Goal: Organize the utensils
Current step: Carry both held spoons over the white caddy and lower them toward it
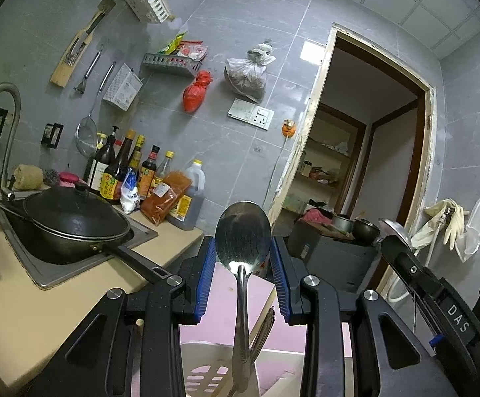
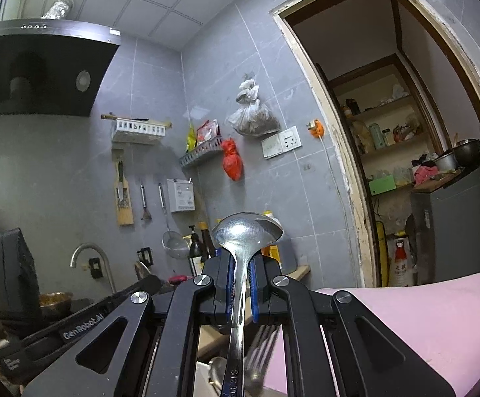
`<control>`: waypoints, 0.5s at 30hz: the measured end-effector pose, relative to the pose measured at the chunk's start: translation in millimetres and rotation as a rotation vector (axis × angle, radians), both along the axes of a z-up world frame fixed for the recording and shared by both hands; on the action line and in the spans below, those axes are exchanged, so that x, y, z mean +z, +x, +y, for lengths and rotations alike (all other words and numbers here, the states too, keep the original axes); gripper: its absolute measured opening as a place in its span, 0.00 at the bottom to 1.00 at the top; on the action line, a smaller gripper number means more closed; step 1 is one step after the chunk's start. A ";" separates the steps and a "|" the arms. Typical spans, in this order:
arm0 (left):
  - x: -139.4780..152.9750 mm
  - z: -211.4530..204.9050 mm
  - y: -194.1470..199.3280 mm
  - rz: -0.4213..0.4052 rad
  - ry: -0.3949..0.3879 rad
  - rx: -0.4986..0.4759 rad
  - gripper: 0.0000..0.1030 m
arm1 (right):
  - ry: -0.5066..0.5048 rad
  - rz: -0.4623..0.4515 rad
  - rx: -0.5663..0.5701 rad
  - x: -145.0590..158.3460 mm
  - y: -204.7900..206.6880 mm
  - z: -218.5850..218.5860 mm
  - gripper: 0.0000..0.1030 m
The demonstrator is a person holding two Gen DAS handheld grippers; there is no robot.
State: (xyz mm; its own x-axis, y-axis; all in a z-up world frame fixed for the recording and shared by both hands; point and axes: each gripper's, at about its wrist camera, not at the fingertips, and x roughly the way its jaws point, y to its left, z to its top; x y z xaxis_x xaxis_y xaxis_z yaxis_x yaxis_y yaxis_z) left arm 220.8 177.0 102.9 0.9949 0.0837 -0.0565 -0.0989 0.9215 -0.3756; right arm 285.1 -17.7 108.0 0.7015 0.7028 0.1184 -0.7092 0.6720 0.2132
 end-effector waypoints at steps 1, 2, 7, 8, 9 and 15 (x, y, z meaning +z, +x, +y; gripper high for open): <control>-0.2 0.9 0.6 0.002 -0.007 -0.004 0.28 | 0.006 0.000 -0.003 1.0 -1.8 0.7 0.05; -0.8 1.7 0.9 0.005 -0.014 -0.010 0.28 | 0.012 0.001 -0.006 1.2 -2.6 1.0 0.05; -2.1 -0.9 -0.4 0.007 -0.003 -0.021 0.28 | 0.026 0.040 -0.043 5.3 -2.7 7.4 0.05; -2.2 -1.9 -0.9 0.006 0.004 -0.021 0.28 | 0.017 0.041 -0.055 5.9 -2.9 9.5 0.05; -2.3 -2.8 -1.0 0.005 0.007 -0.020 0.28 | -0.002 0.043 -0.080 7.0 -3.3 12.7 0.05; -4.5 1.1 -1.1 0.011 -0.013 -0.032 0.28 | -0.079 0.082 -0.207 5.9 1.5 24.0 0.05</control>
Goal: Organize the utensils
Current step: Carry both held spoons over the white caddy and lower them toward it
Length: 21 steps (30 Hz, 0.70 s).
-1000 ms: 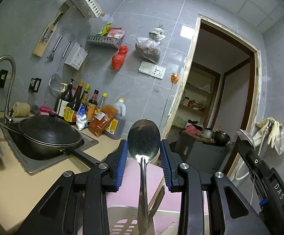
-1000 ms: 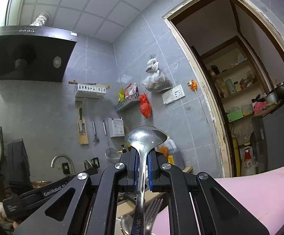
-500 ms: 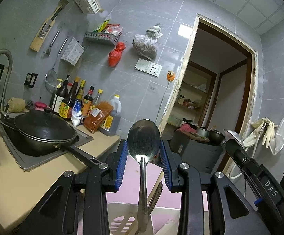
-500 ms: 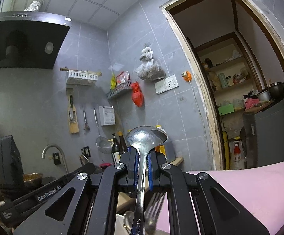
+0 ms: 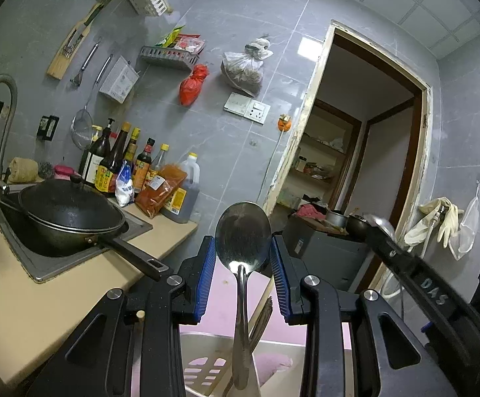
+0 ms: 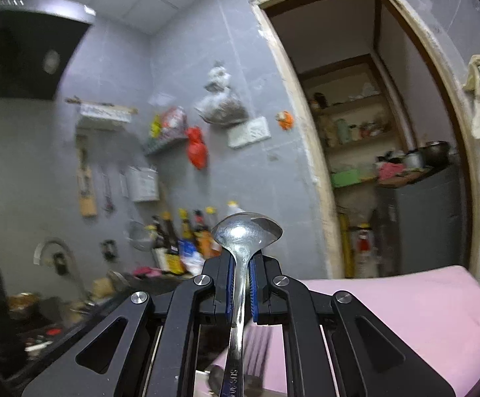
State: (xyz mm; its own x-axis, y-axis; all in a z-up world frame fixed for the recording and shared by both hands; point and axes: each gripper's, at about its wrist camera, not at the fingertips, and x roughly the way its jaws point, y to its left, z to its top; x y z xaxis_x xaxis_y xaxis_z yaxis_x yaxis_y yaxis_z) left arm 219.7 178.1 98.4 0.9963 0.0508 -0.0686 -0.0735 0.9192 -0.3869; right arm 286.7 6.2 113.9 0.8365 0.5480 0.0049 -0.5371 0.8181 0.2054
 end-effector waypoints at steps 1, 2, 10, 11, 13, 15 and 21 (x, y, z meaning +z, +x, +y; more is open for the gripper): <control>-0.5 1.1 0.3 0.002 -0.005 -0.004 0.28 | -0.004 0.008 -0.007 -1.2 1.8 0.4 0.05; -0.7 1.6 0.2 0.004 -0.006 -0.007 0.28 | -0.006 0.012 -0.010 -2.6 2.6 0.9 0.05; -1.7 1.1 0.1 0.000 0.002 -0.014 0.28 | 0.000 0.011 0.055 -12.3 -2.2 -3.3 0.05; -2.1 1.2 0.0 0.000 -0.003 -0.014 0.28 | 0.023 0.002 0.064 -12.0 -2.5 -6.6 0.05; -2.9 1.0 0.0 0.001 -0.006 -0.017 0.28 | 0.060 -0.008 0.061 -11.4 -1.8 -11.5 0.06; -3.1 0.0 -0.4 0.001 -0.003 -0.015 0.28 | 0.076 -0.016 0.021 -11.0 -1.7 -12.7 0.05; -4.4 -0.4 -0.8 0.013 0.003 -0.017 0.28 | 0.031 -0.012 -0.195 -12.4 -1.1 -6.4 0.06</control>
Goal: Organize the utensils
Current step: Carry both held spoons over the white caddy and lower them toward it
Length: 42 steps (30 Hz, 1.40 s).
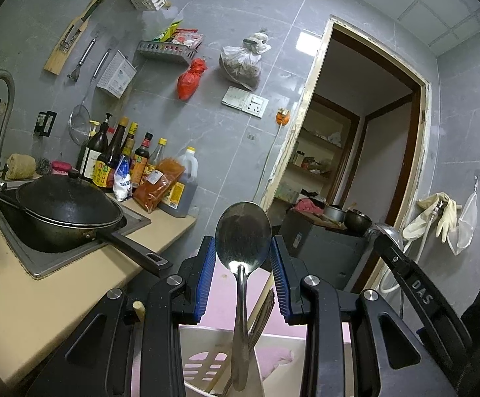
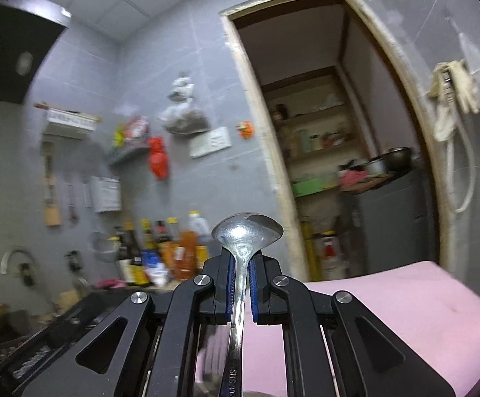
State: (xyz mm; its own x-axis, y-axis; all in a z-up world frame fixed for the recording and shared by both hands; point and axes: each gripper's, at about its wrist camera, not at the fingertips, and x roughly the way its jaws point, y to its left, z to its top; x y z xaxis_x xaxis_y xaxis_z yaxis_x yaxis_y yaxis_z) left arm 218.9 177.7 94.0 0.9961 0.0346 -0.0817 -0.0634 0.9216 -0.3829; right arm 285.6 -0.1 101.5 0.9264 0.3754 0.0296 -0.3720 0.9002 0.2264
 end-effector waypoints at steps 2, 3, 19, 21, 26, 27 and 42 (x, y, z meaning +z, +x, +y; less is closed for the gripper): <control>-0.1 -0.1 -1.3 -0.001 0.005 -0.004 0.28 | -0.006 0.013 -0.030 -0.5 2.2 0.4 0.06; 0.1 -0.6 -1.1 -0.001 0.008 -0.006 0.28 | -0.010 0.012 -0.043 -0.2 2.0 0.7 0.06; -2.0 0.5 1.2 -0.003 0.027 -0.023 0.28 | -0.241 -0.092 -0.151 -18.1 -16.7 38.5 0.06; -2.7 1.0 1.0 -0.002 0.030 -0.025 0.28 | -0.257 -0.101 -0.148 -19.3 -19.4 39.3 0.06; -3.5 1.3 1.0 -0.001 0.031 -0.029 0.28 | -0.281 -0.087 -0.153 -22.4 -18.5 39.8 0.06; -3.7 1.0 0.9 -0.002 0.031 -0.028 0.28 | -0.281 -0.081 -0.148 -22.2 -17.9 40.3 0.06; -5.1 0.7 2.9 0.004 0.032 -0.035 0.28 | -0.241 0.011 0.077 -27.2 -34.7 3.3 0.06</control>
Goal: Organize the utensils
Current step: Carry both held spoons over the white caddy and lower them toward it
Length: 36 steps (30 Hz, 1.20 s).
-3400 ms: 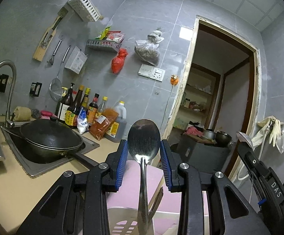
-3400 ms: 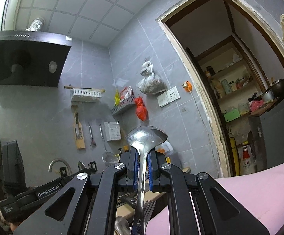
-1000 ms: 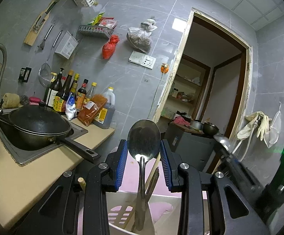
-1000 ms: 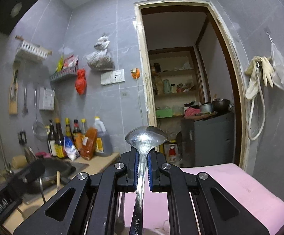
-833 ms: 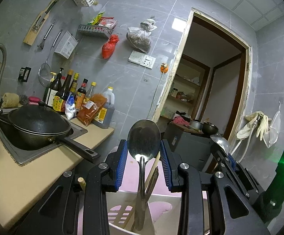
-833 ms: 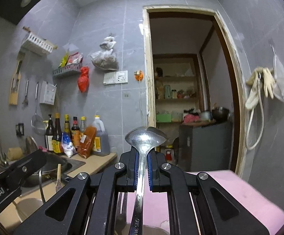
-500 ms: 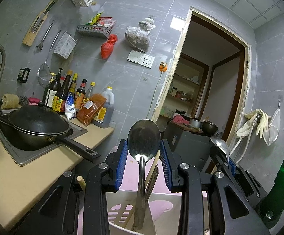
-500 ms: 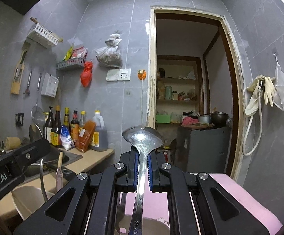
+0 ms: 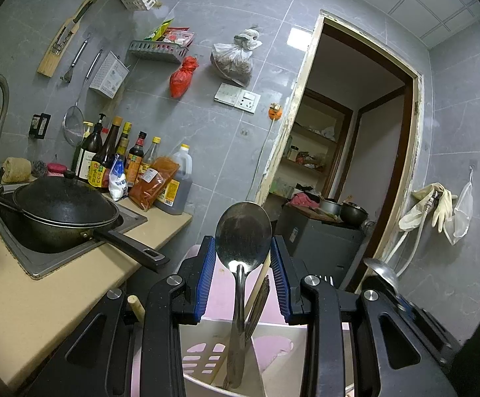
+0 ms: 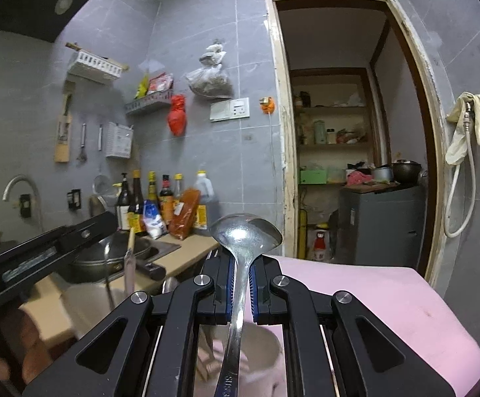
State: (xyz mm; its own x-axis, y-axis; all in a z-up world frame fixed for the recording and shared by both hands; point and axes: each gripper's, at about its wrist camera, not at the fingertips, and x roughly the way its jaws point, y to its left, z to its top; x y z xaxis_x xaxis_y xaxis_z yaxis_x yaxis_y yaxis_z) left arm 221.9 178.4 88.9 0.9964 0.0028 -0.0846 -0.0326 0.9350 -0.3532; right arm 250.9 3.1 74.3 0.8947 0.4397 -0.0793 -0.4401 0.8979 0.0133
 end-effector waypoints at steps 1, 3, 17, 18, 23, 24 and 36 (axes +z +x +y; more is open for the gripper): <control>-0.2 0.5 0.2 0.000 0.001 -0.001 0.28 | -0.007 0.006 0.011 0.7 -4.5 -3.9 0.06; -0.6 1.3 0.1 0.001 0.001 -0.008 0.28 | -0.040 0.015 0.036 2.2 -11.6 -7.8 0.06; -1.4 3.1 -2.4 0.003 0.002 -0.020 0.28 | -0.408 0.334 0.225 7.4 1.1 10.2 0.06; -1.4 3.1 -2.4 0.003 0.002 -0.021 0.28 | -0.427 0.354 0.231 7.1 4.2 12.7 0.06; -1.6 2.5 -2.5 0.003 0.003 -0.019 0.28 | -0.466 0.413 0.259 9.3 10.0 15.5 0.07; -1.6 2.6 -2.5 0.003 0.004 -0.019 0.28 | -0.480 0.426 0.262 9.5 11.4 17.2 0.08; -1.8 1.9 -2.4 0.004 0.005 -0.018 0.28 | -0.525 0.418 0.280 21.1 10.1 23.1 0.28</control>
State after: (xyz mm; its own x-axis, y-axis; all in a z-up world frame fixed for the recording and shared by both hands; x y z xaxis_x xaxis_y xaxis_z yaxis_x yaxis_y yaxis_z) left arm 219.5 180.3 87.2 0.9960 -0.0147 -0.0885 -0.0172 0.9373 -0.3482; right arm 261.0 26.2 95.5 0.6030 0.4580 -0.6532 -0.7067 0.6865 -0.1711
